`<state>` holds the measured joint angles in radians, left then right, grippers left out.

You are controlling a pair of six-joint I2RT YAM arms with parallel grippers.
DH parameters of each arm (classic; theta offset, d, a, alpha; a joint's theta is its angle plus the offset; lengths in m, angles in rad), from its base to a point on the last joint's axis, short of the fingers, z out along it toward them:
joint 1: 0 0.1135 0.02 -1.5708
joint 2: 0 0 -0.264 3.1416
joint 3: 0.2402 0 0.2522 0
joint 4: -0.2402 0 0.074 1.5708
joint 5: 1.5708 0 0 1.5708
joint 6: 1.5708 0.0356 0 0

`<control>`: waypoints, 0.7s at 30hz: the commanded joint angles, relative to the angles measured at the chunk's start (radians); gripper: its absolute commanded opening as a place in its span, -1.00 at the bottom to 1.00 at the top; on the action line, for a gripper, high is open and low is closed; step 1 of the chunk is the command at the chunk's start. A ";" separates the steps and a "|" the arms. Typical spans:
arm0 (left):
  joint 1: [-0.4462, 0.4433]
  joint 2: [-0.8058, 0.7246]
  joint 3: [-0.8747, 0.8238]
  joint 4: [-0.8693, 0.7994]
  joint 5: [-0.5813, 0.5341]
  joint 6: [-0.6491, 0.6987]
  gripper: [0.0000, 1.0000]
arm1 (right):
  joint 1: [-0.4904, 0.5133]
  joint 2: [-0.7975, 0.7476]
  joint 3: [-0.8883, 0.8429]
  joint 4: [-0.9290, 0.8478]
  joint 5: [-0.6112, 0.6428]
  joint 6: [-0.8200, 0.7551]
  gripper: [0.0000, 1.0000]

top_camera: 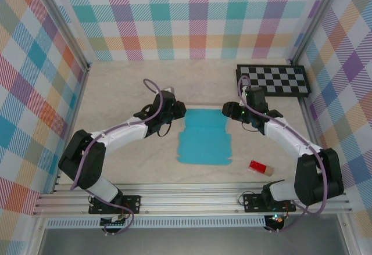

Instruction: Fold the paper box

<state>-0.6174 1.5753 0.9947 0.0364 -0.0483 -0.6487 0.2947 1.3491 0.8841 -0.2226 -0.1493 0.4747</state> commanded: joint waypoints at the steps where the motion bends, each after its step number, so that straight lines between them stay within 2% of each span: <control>1: 0.037 -0.038 0.027 -0.100 0.015 0.032 -0.53 | -0.003 -0.011 0.076 -0.113 0.038 -0.088 0.04; 3: 0.065 -0.077 0.032 -0.140 0.015 0.037 -0.51 | -0.005 -0.017 0.122 -0.157 0.043 -0.203 0.05; 8: 0.112 -0.163 0.041 -0.298 -0.003 0.063 -0.50 | 0.013 -0.034 0.233 -0.206 -0.036 -0.657 0.02; 12: 0.130 -0.232 -0.013 -0.306 -0.005 0.060 -0.42 | 0.078 -0.030 0.264 -0.205 -0.064 -0.988 0.02; 13: 0.137 -0.247 -0.023 -0.306 -0.006 0.058 -0.40 | 0.108 -0.027 0.252 -0.191 -0.065 -1.111 0.02; 16: 0.156 -0.275 -0.043 -0.340 -0.009 0.055 -0.40 | 0.210 -0.023 0.136 0.003 0.049 -1.446 0.01; 18: 0.160 -0.284 -0.053 -0.340 -0.008 0.056 -0.40 | 0.250 -0.001 0.071 0.182 0.119 -1.542 0.01; 21: 0.165 -0.292 -0.070 -0.337 -0.003 0.058 -0.40 | 0.303 0.060 0.058 0.327 0.228 -1.639 0.00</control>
<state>-0.4686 1.3018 0.9466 -0.2714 -0.0463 -0.6083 0.5751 1.3697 0.9554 -0.1280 -0.0433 -0.8963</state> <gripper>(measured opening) 0.302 0.502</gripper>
